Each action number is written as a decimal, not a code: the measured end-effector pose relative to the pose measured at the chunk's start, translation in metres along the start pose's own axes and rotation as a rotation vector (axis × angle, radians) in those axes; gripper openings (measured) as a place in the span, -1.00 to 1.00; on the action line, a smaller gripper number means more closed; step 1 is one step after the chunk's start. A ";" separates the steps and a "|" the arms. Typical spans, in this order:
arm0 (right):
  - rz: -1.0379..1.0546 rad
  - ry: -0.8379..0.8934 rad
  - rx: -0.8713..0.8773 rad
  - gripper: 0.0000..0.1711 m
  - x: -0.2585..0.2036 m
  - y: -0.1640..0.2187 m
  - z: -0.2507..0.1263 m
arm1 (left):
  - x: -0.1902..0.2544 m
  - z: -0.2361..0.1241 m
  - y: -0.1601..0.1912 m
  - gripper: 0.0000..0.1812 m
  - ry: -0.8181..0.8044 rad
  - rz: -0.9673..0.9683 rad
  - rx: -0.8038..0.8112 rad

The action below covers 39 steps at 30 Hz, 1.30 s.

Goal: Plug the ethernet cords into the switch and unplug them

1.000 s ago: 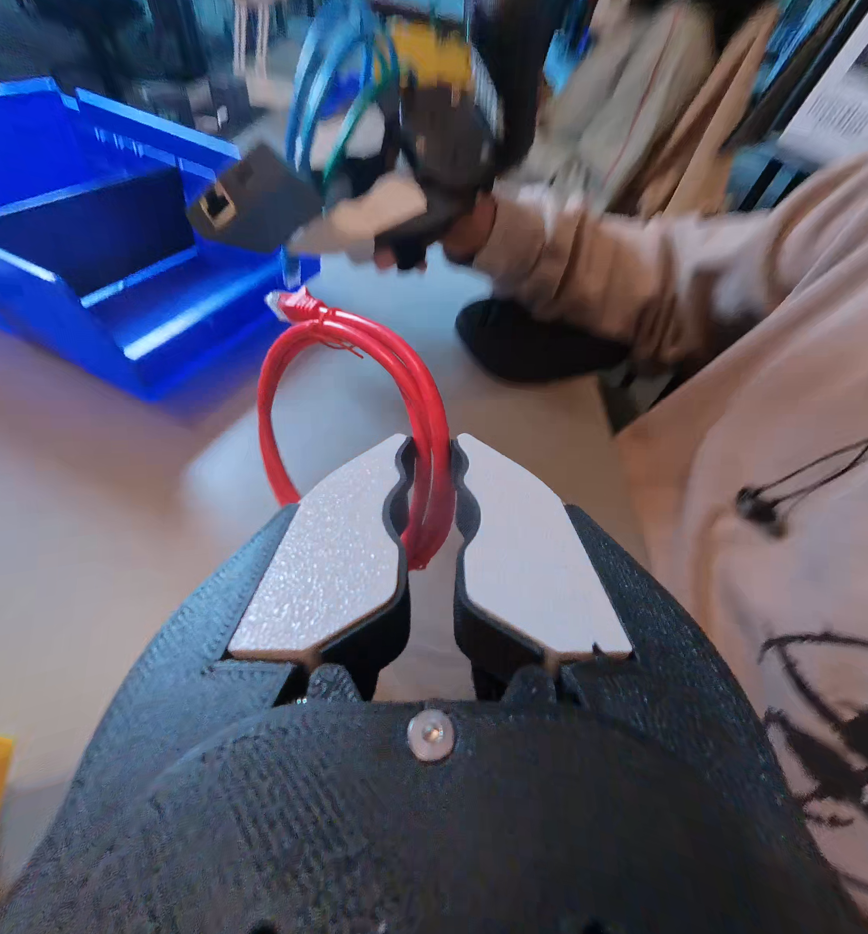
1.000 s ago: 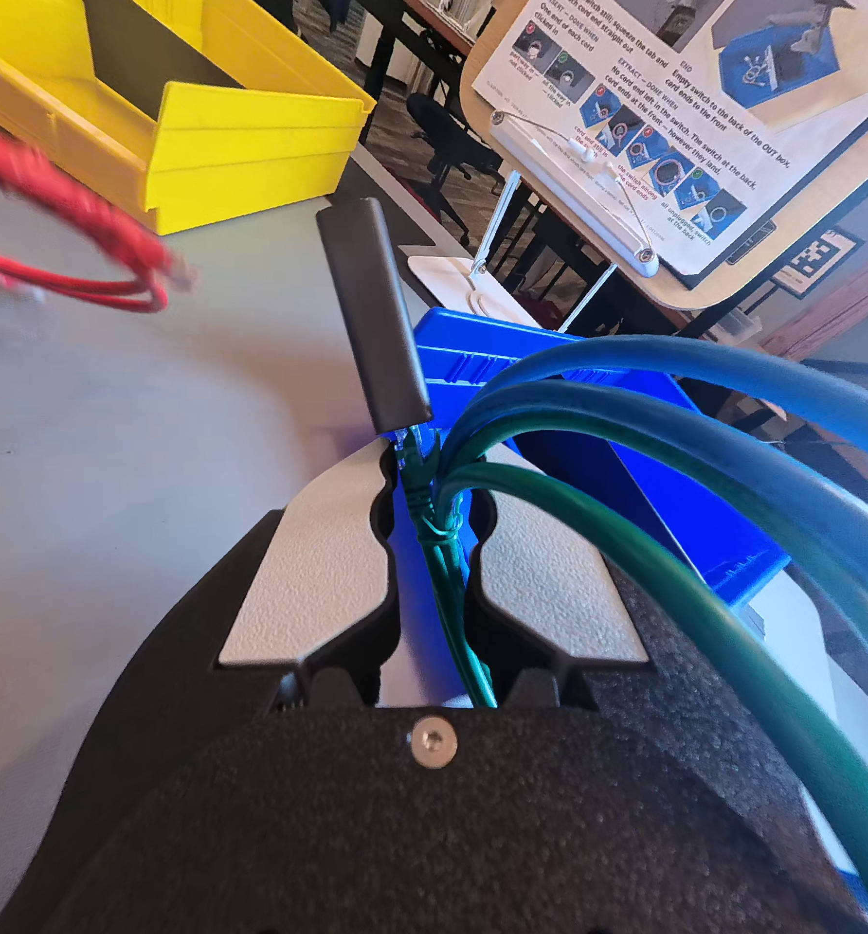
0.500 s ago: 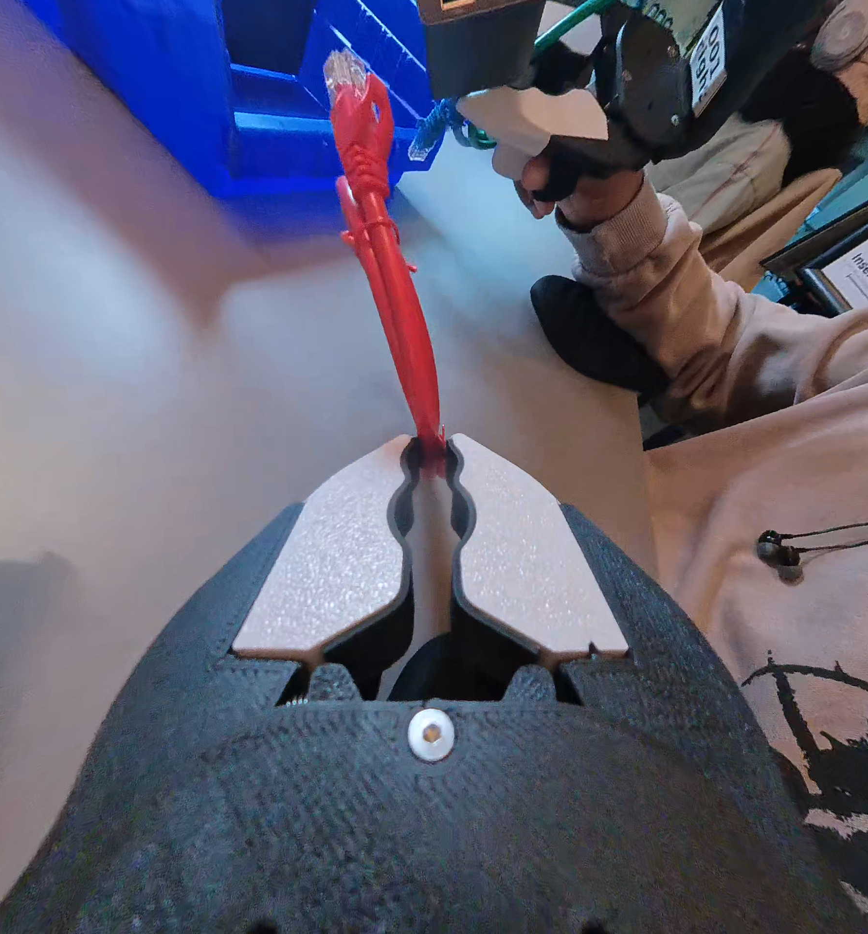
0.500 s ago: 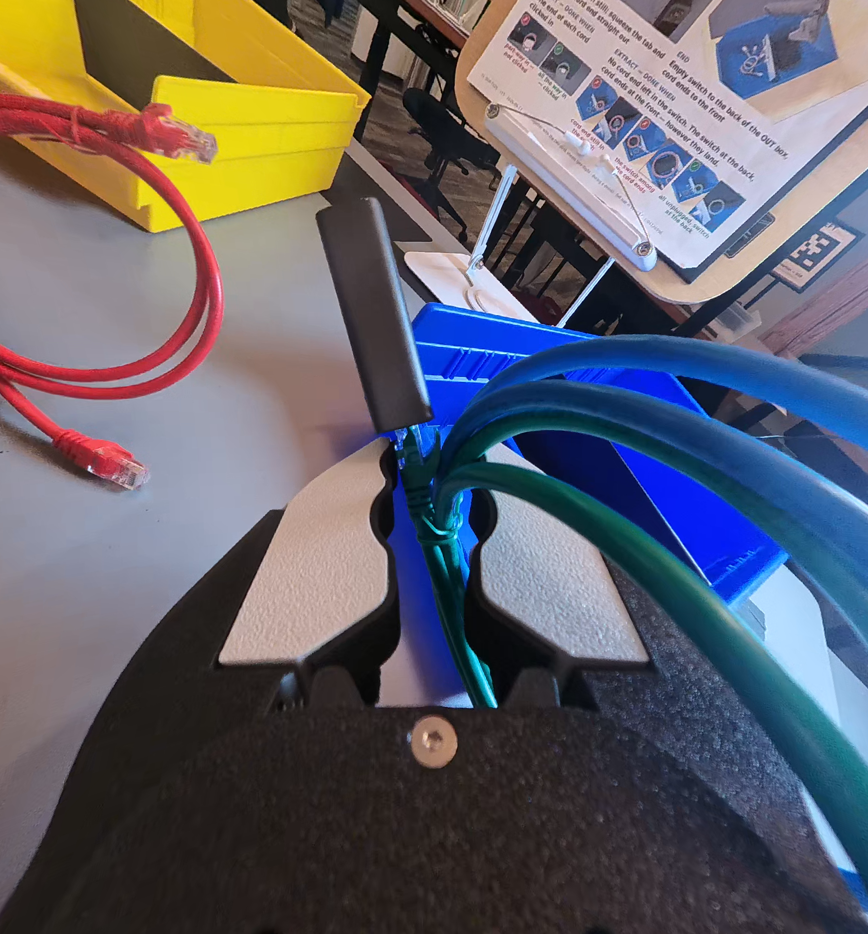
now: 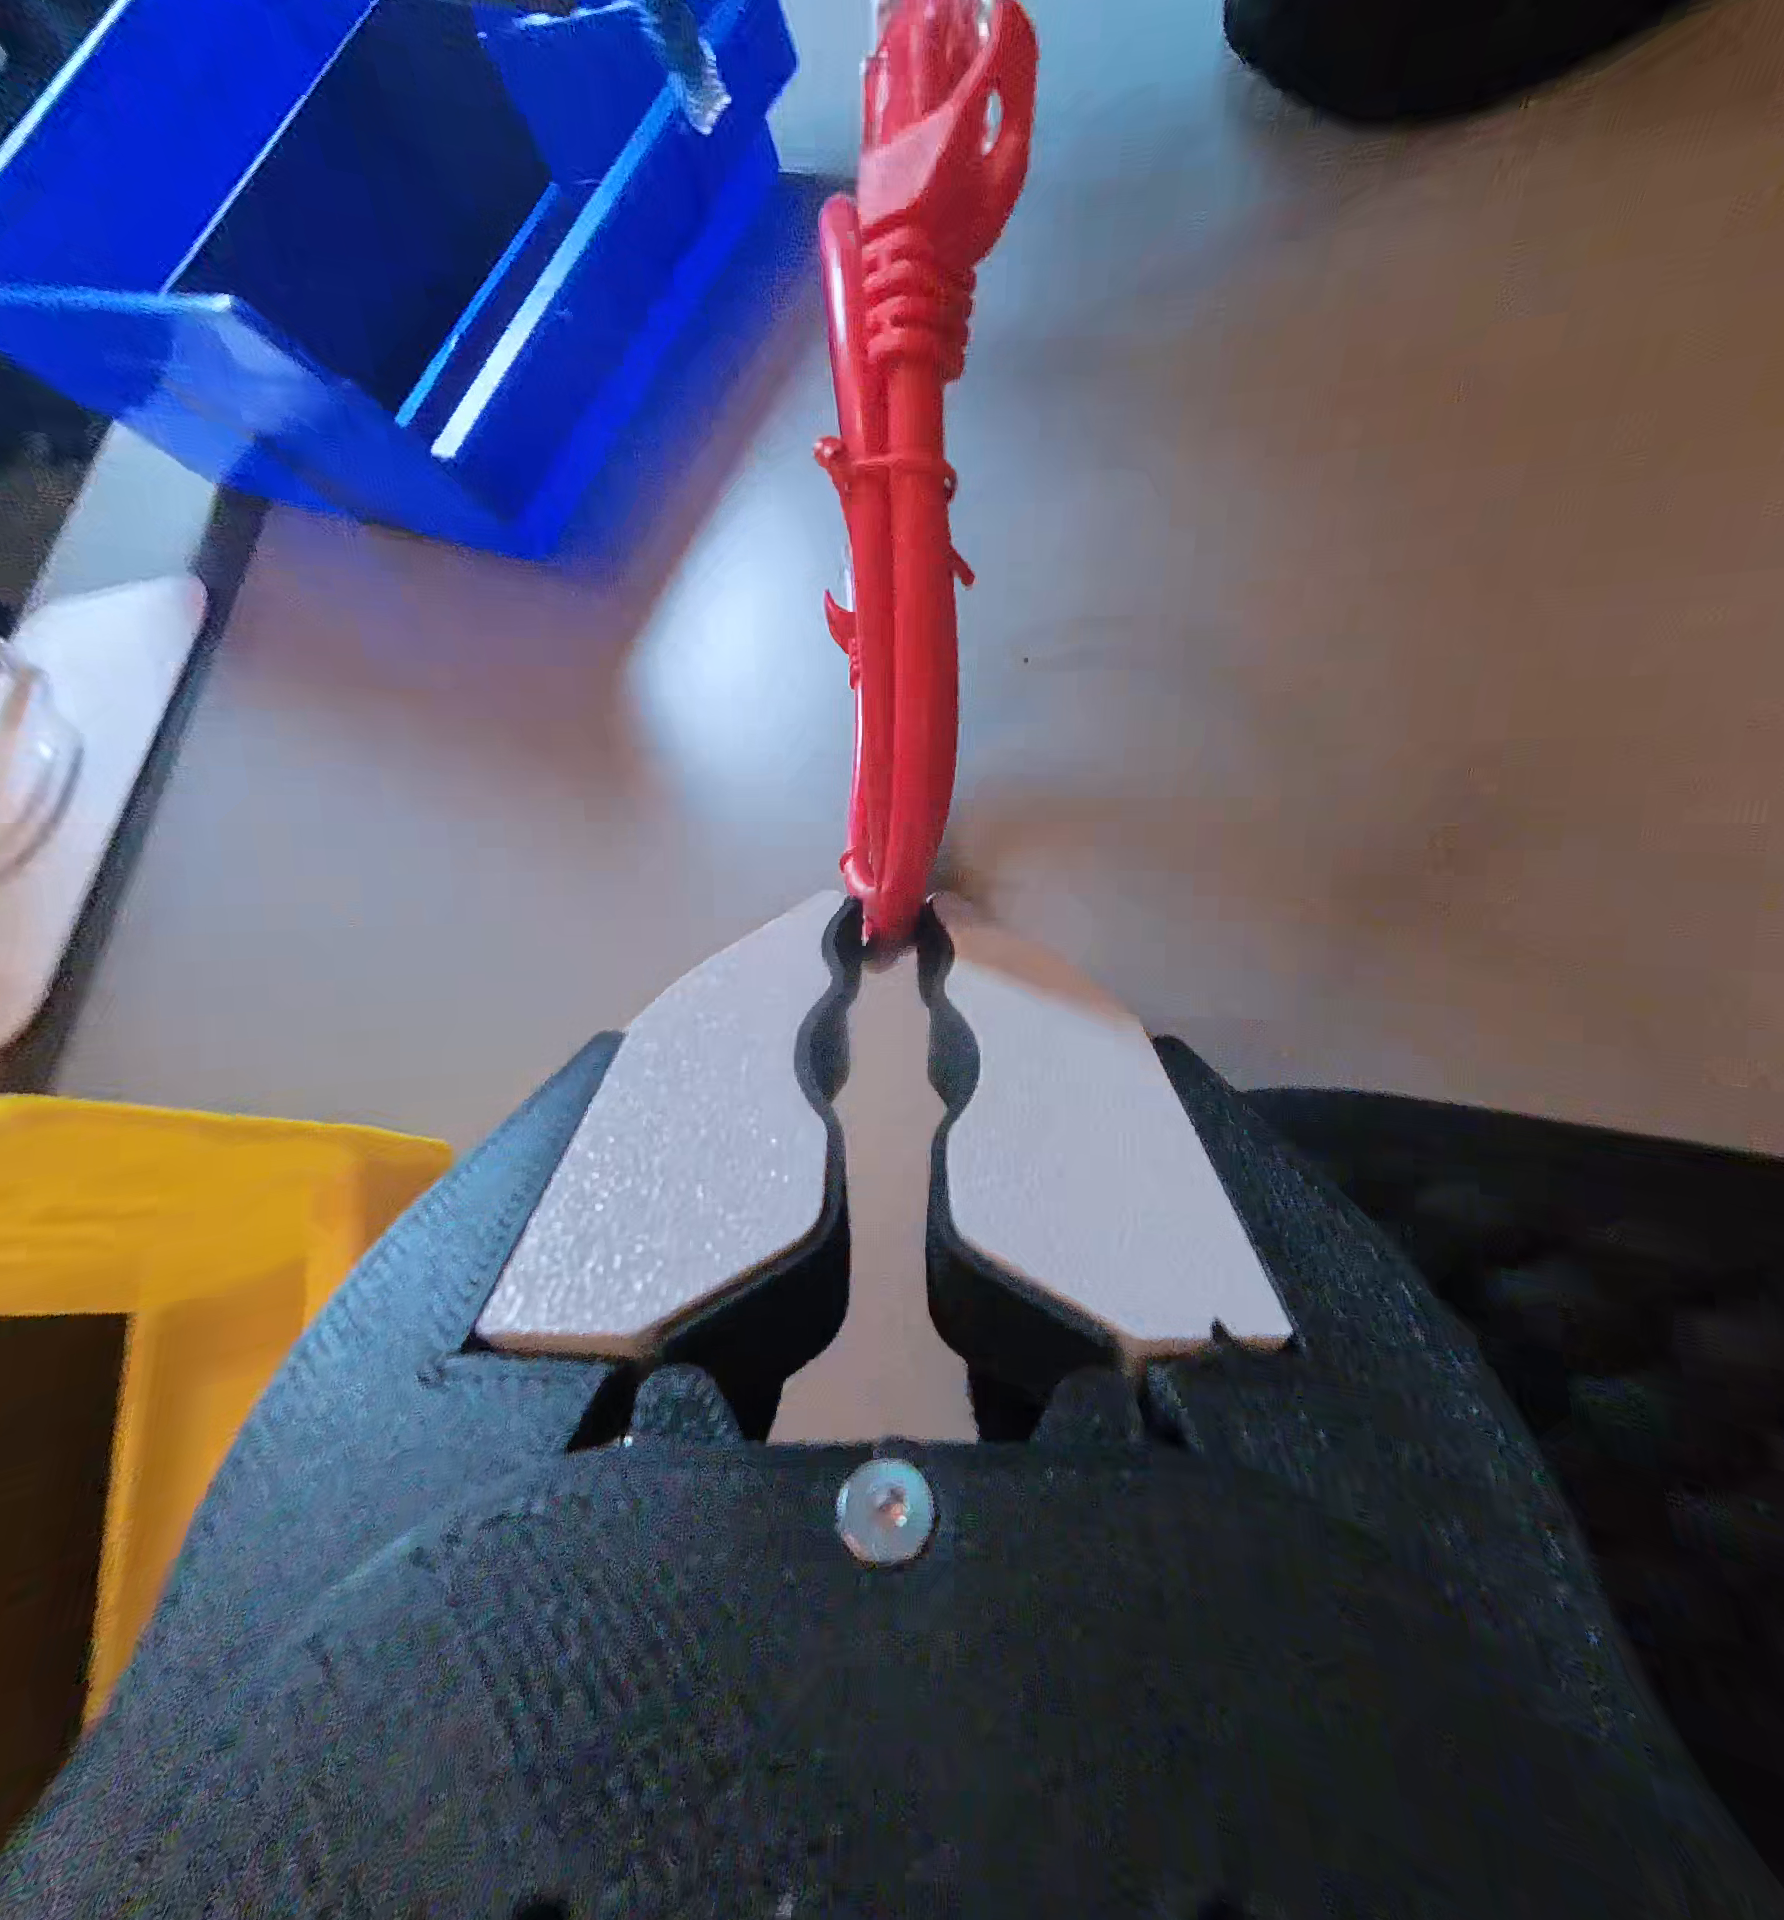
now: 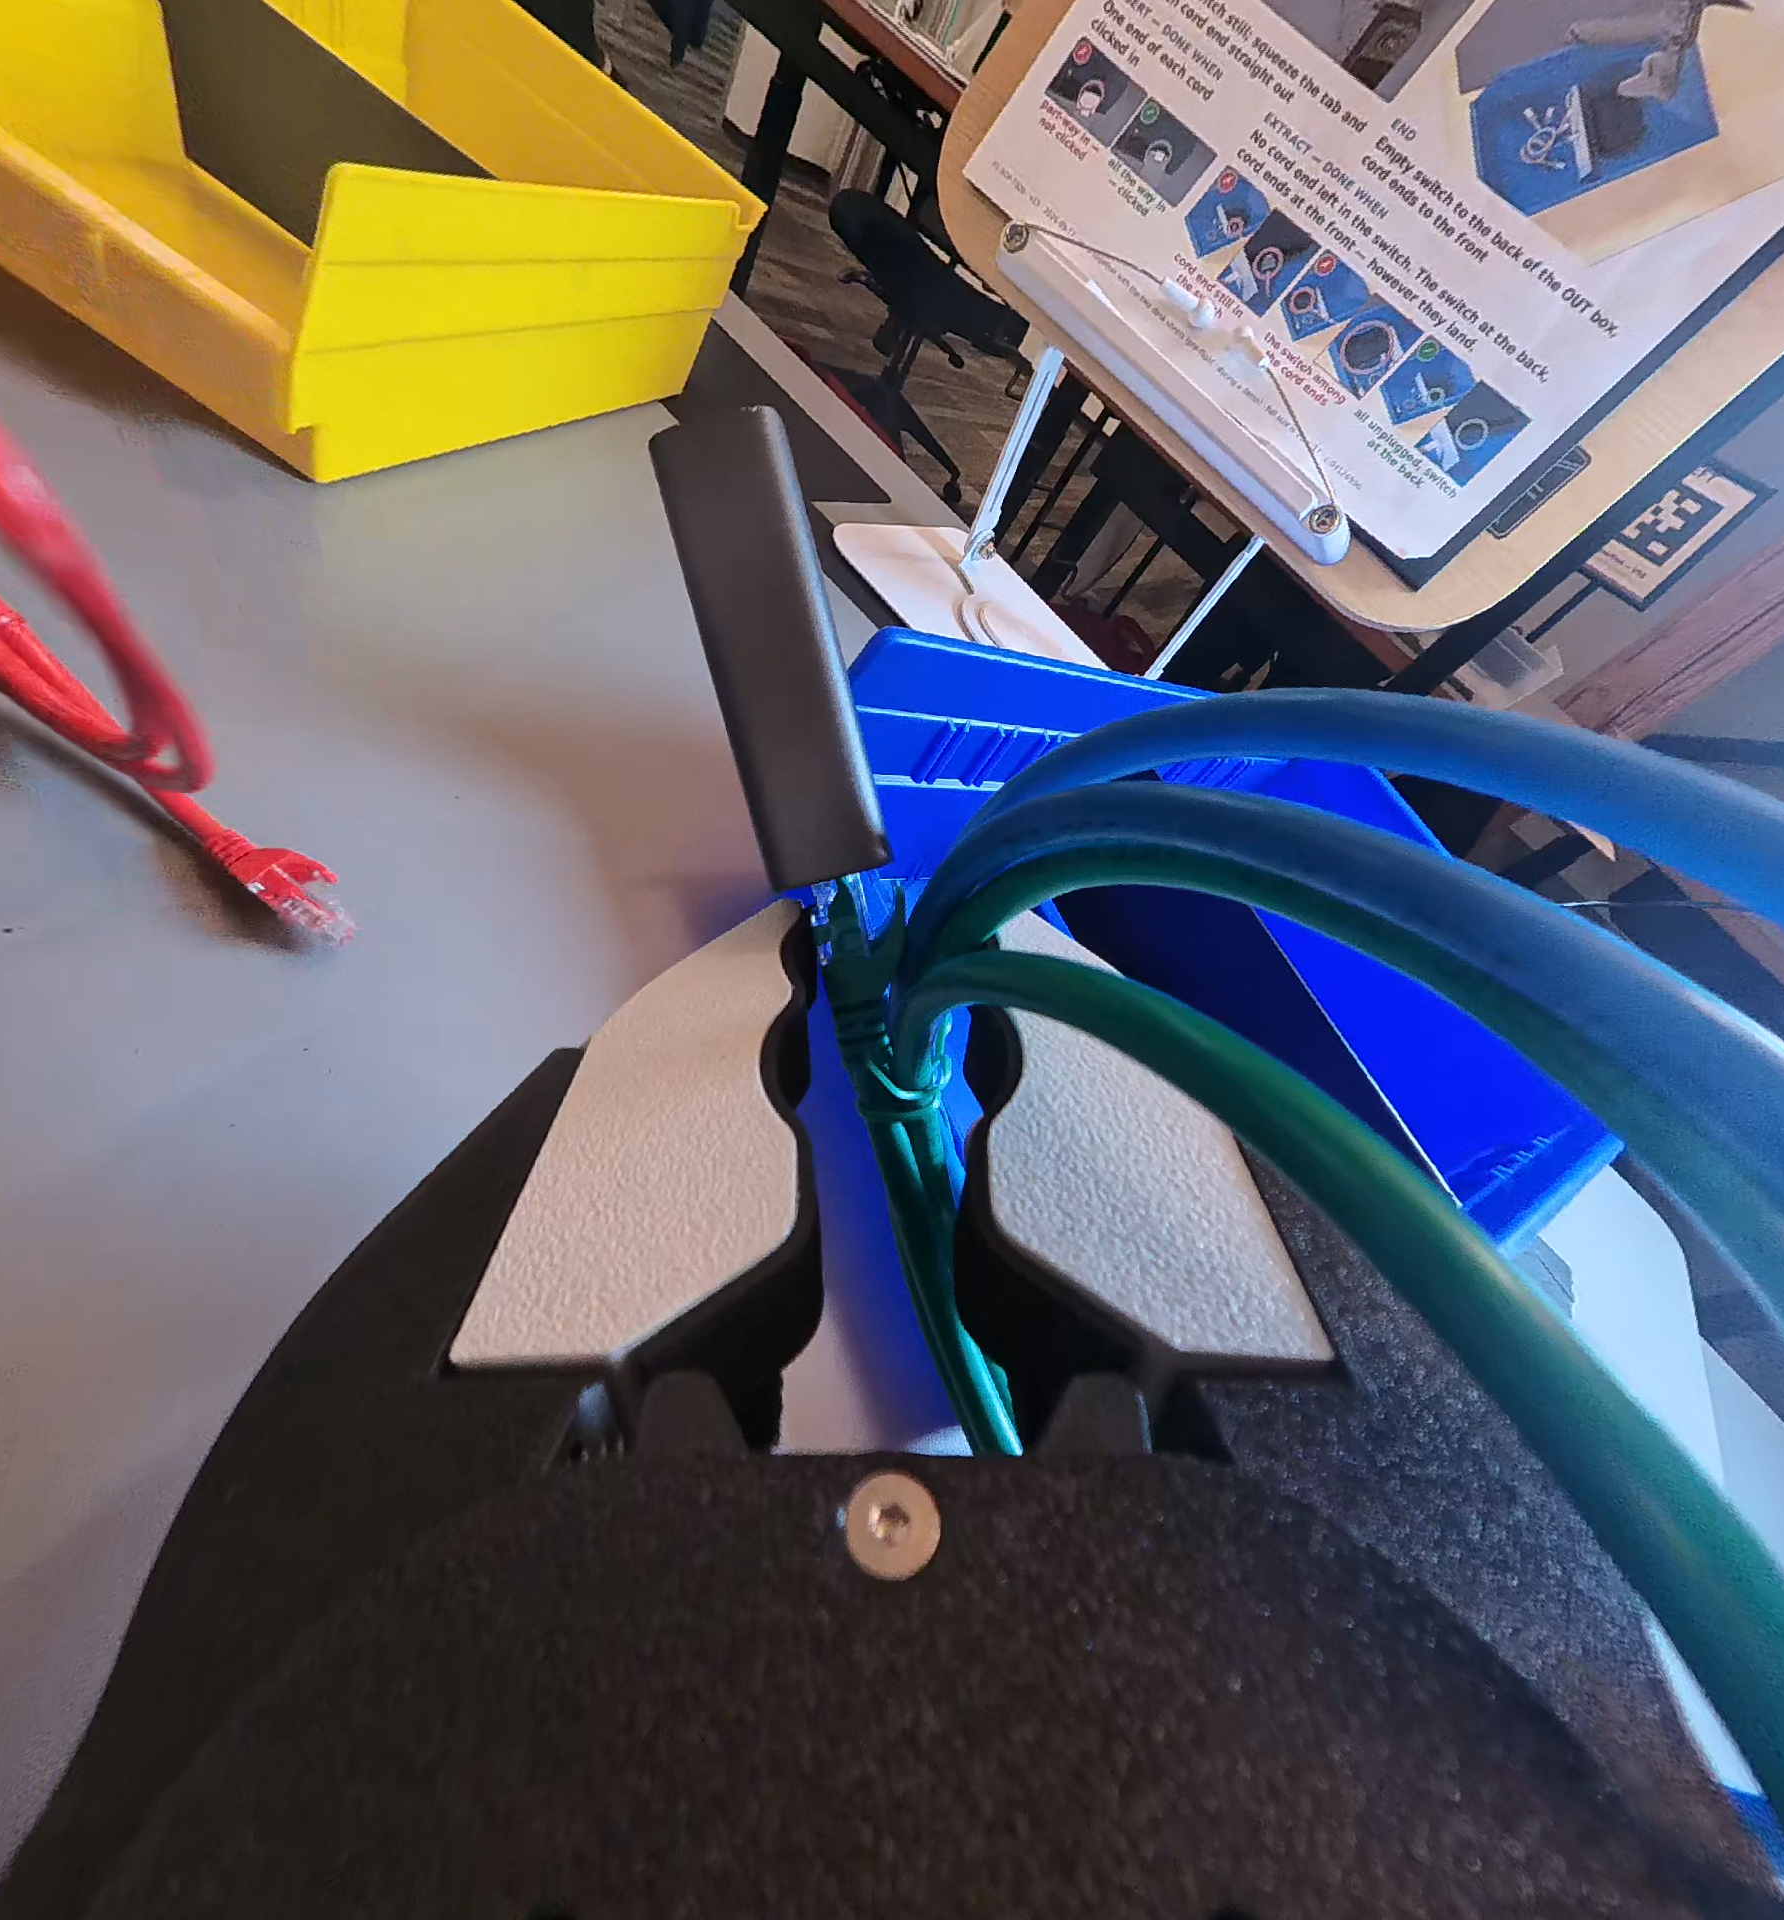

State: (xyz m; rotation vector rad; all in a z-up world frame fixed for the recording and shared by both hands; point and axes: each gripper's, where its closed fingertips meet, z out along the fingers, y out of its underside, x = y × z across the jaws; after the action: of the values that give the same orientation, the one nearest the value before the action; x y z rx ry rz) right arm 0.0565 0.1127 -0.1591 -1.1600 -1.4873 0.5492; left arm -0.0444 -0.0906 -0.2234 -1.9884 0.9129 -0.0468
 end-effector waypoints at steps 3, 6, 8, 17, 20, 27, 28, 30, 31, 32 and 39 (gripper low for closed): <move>-0.003 -0.001 -0.004 -0.70 0.000 0.001 0.000 | 0.021 0.000 0.005 -0.76 0.032 0.190 -0.085; -0.004 0.000 -0.003 -0.70 0.000 0.000 0.000 | 0.041 -0.012 0.004 -0.55 0.198 0.099 -0.090; -0.003 0.000 0.001 -0.70 0.000 0.000 0.000 | 0.048 -0.029 -0.015 -0.50 0.332 -0.033 0.024; -0.023 -0.014 -0.001 -0.70 -0.007 0.000 0.001 | -0.004 0.059 -0.028 -0.60 0.190 -0.254 -0.116; -0.033 -0.017 -0.001 -0.70 -0.008 0.000 0.001 | -0.001 0.090 -0.017 -0.66 0.212 -0.254 -0.238; -0.031 -0.038 0.003 -0.70 -0.010 0.002 0.002 | 0.005 0.108 -0.019 -0.84 0.218 -0.169 -0.264; -0.032 -0.044 0.003 -0.70 -0.011 0.002 0.003 | 0.005 0.109 -0.020 -0.87 0.223 -0.172 -0.255; -0.045 -0.049 0.003 -0.70 -0.014 0.003 0.003 | 0.005 0.109 -0.020 -0.87 0.225 -0.159 -0.246; -0.056 -0.049 0.004 -0.70 -0.015 0.003 0.003 | 0.005 0.108 -0.019 -0.87 0.221 -0.150 -0.243; -0.069 -0.049 0.006 -0.70 -0.016 0.002 0.003 | 0.006 0.107 -0.019 -0.87 0.223 -0.141 -0.239; -0.209 -0.083 0.038 -0.70 -0.035 0.002 0.006 | 0.002 0.095 -0.011 -0.87 0.230 -0.201 -0.186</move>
State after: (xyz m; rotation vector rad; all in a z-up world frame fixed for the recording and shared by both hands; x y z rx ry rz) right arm 0.0482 0.0844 -0.1782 -0.9481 -1.6405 0.4840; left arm -0.0018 -0.0192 -0.2707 -2.2779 0.8837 -0.3205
